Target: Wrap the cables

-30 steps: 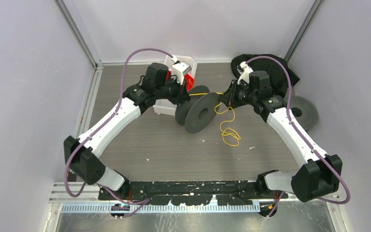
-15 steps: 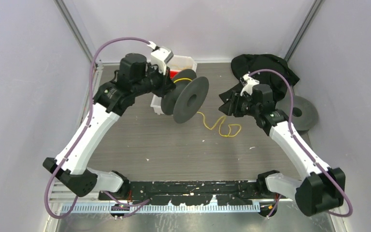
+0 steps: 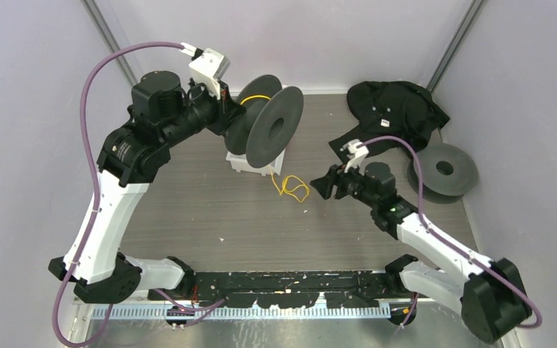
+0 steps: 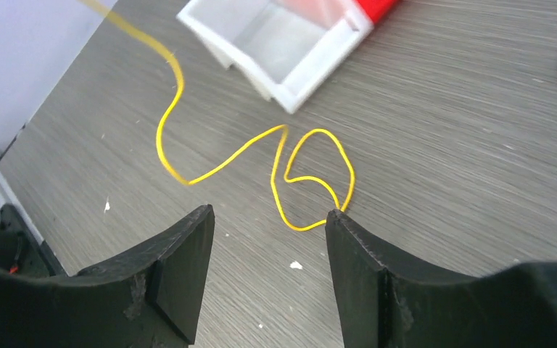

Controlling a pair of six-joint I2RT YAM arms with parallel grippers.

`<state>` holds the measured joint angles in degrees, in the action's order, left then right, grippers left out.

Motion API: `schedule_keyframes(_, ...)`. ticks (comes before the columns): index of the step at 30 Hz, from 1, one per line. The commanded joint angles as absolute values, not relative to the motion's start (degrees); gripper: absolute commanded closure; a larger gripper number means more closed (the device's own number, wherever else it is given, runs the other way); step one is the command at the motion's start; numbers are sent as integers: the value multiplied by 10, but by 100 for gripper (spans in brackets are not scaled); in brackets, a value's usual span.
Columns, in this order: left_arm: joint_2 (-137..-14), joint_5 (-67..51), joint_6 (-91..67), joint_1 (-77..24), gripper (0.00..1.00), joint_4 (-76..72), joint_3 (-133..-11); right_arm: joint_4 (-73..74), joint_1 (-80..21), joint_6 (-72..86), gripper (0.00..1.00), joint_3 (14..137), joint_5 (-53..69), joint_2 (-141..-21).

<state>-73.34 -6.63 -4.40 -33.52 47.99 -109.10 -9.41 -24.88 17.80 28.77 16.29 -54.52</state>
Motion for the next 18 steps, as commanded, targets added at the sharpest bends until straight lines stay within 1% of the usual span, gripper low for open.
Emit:
schedule_keyframes(1,-713,-73,-62,-333,100,449,-1124,-260,-303,172,36,287,119,-609)
schedule_keyframes(4,-710,-78,-66,-333,100,446,-1127,-311,-333,187,34,299,127,-662)
schedule_keyframes(8,-712,-80,-68,-333,100,446,-1130,-325,-382,164,34,326,109,-712)
schedule_keyframes(18,-710,-94,-74,-333,100,444,-1132,-368,-423,171,33,370,125,-811)
